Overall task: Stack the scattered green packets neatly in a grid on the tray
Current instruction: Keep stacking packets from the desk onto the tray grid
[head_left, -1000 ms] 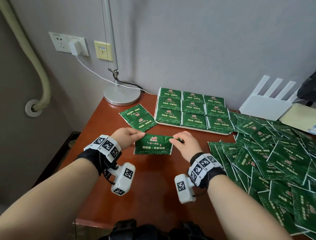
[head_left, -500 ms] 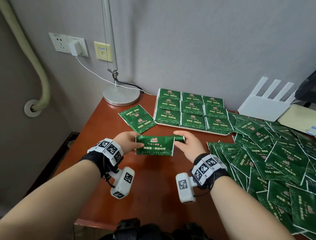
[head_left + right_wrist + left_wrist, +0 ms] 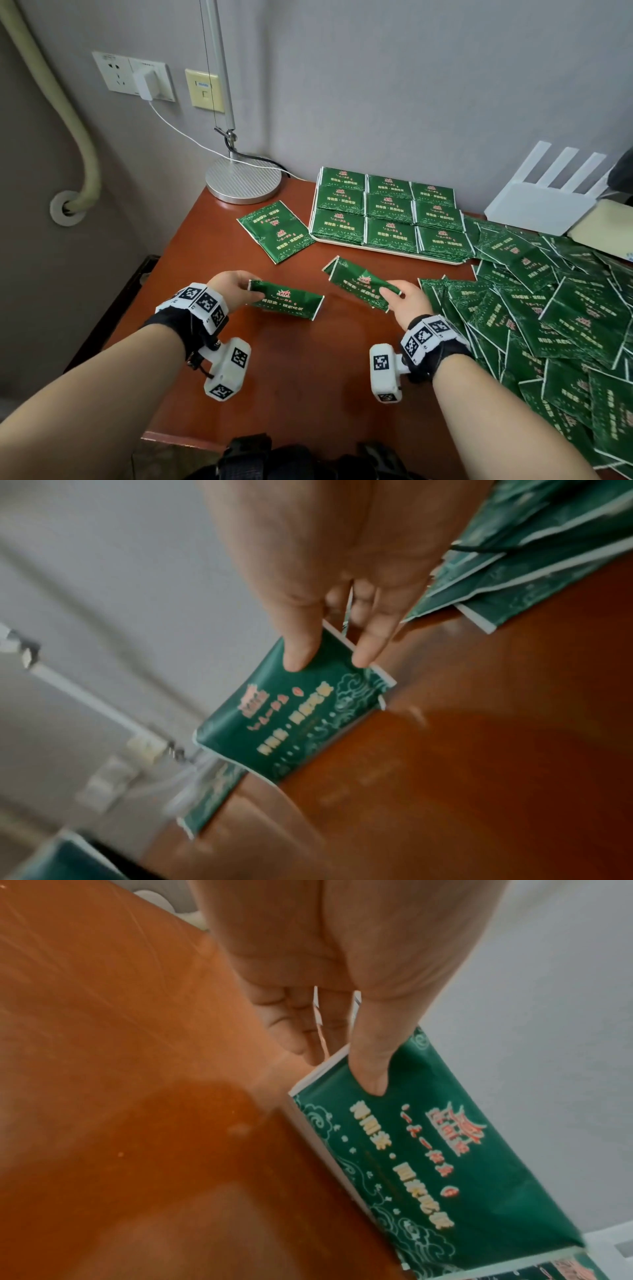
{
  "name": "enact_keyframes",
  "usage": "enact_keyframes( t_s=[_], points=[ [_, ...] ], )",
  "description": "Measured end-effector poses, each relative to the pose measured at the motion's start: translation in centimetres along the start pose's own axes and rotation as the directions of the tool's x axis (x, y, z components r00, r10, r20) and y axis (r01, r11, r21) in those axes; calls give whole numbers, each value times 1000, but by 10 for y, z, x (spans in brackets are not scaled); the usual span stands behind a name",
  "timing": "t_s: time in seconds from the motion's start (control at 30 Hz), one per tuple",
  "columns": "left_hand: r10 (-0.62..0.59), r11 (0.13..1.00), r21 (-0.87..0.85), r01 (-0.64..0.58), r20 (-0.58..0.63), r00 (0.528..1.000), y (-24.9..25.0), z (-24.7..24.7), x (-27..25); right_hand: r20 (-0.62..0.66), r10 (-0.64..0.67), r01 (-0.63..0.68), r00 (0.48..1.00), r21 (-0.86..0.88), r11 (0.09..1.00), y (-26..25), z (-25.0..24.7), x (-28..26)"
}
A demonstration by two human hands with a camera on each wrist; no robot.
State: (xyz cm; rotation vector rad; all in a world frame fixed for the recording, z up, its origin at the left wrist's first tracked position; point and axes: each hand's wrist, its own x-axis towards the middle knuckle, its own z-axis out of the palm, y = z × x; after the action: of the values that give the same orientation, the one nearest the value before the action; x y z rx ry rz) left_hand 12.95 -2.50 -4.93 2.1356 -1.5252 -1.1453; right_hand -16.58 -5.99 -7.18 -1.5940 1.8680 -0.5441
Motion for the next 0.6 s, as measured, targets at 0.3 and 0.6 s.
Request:
enact_keyframes(
  t_s=[0.3,0.6],
  points=[
    [96,980,166,-108,79,992,0,14,7,88,-62,67,994,-66,996,4,11,-1],
    [374,833,343,-434,228,899,37,22,14,242,-187,254,952,-288,923,-13,13,10]
  ],
)
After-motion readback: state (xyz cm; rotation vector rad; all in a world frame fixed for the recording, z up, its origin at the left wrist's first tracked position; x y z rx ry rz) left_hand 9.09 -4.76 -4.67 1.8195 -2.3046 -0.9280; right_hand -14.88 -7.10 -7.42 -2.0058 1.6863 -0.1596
